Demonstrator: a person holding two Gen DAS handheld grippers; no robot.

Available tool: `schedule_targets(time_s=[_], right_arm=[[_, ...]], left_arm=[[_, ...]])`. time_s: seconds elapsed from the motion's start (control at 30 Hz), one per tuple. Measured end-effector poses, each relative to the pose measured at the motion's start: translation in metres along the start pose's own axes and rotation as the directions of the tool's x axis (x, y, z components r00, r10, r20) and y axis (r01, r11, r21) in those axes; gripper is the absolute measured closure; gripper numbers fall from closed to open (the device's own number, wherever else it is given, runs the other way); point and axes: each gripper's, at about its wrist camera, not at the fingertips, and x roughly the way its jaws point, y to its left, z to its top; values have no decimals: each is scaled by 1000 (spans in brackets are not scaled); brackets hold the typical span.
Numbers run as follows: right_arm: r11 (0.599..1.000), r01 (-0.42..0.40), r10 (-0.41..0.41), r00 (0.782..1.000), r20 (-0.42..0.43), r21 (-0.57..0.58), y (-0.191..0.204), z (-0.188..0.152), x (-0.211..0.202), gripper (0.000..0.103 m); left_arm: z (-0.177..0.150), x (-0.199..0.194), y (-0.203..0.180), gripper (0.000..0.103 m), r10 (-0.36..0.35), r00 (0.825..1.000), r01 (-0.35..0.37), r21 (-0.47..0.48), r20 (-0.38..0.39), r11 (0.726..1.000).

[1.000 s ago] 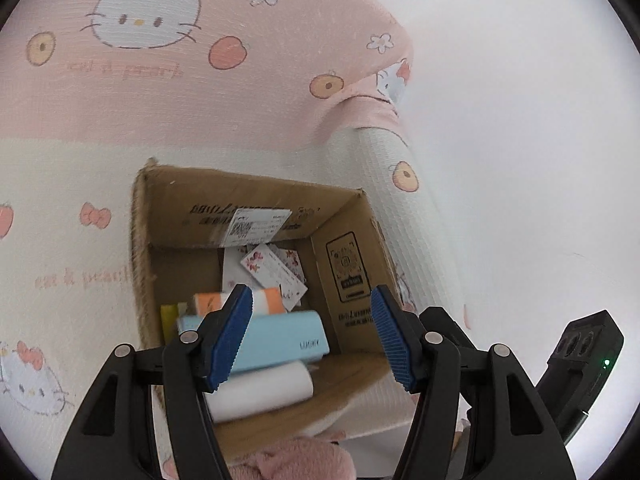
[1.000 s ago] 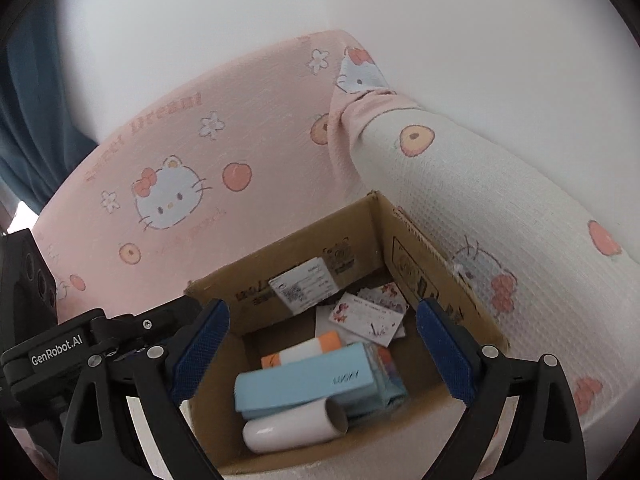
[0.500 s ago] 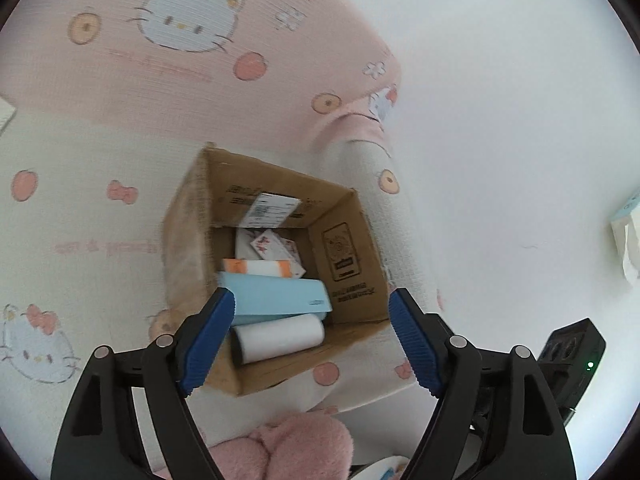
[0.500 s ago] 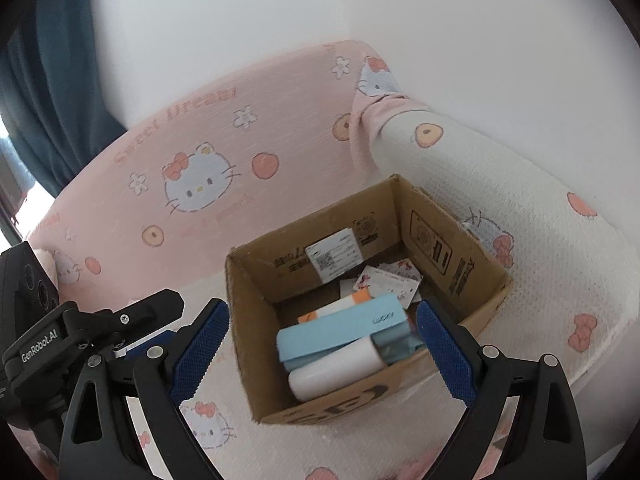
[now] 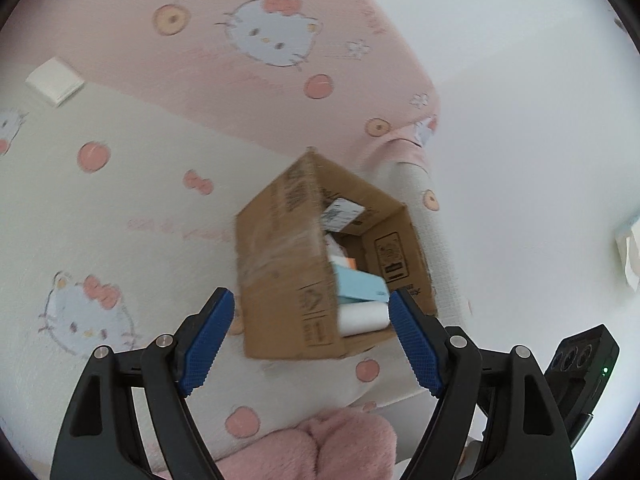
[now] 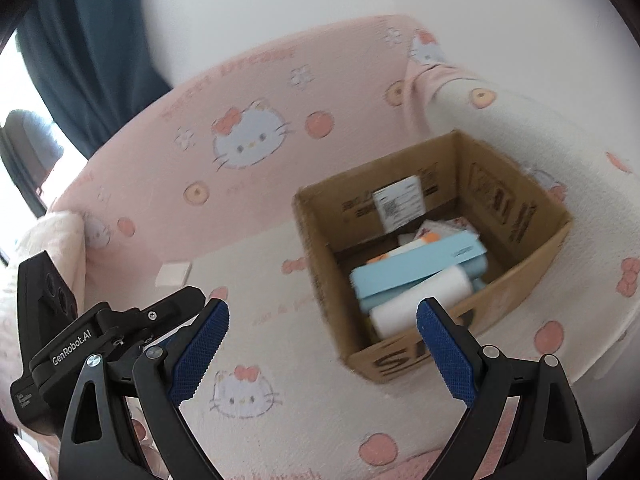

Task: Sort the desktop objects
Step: 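Withdraw both grippers from the box back toward the white notepad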

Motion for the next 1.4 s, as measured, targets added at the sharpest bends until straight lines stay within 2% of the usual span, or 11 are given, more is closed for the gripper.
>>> schedule_targets(time_s=[0.13, 0.33, 0.53, 0.77, 0.9, 1.2, 1.4], right_arm=[[999, -19, 19, 1000, -18, -37, 20, -12, 14, 8], [995, -79, 74, 995, -70, -59, 55, -29, 55, 8], [986, -122, 102, 982, -161, -117, 96, -41, 112, 8], [970, -192, 154, 959, -236, -148, 141, -47, 167, 8], [958, -231, 182, 948, -260, -171, 166, -48, 192, 8], [956, -260, 201, 917, -344, -136, 194, -50, 258, 8], [956, -267, 205, 905, -372, -122, 208, -47, 305, 8]], left_arm=[[-1, -18, 34, 21, 16, 999, -14, -50, 43, 999], [9, -40, 83, 21, 49, 995, -43, -74, 92, 996], [27, -49, 133, 21, 114, 987, -108, -54, 115, 993], [43, -61, 184, 21, 223, 966, -227, 20, 133, 974], [54, -61, 207, 21, 258, 959, -267, 62, 116, 962], [100, -43, 254, 21, 285, 950, -291, 30, 126, 956], [132, -30, 284, 21, 305, 943, -309, 9, 136, 951]])
